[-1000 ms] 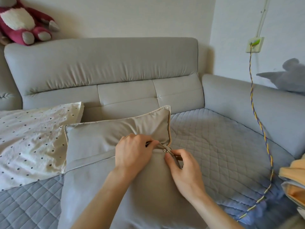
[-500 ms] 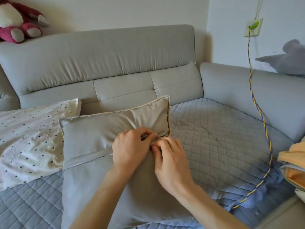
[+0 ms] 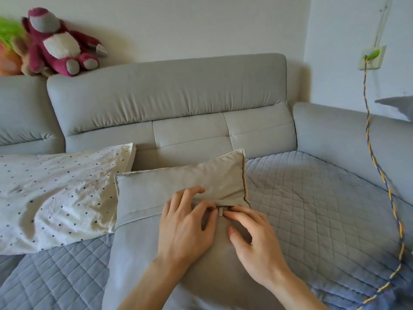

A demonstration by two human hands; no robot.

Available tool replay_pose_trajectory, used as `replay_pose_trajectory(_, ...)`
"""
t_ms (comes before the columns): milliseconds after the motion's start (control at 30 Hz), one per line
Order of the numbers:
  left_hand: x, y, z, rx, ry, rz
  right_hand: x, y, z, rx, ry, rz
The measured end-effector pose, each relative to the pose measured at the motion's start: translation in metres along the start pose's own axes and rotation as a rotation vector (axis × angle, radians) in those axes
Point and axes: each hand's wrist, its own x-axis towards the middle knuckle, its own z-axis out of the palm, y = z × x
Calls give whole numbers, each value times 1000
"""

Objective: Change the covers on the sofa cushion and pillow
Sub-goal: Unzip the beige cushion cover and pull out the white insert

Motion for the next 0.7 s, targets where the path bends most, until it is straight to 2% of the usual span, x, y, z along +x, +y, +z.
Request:
replay_pose_trajectory(200,6,9,4,124,-22,1,10,9,-16,99,-160,28)
replay_pose_trajectory(533,18,6,10,205,-26,6,13,9,-10,44,-104,21)
replay_pose_trajectory(700,17,11,13,242,-18,-48,10,8,-5,-93,-87,-8)
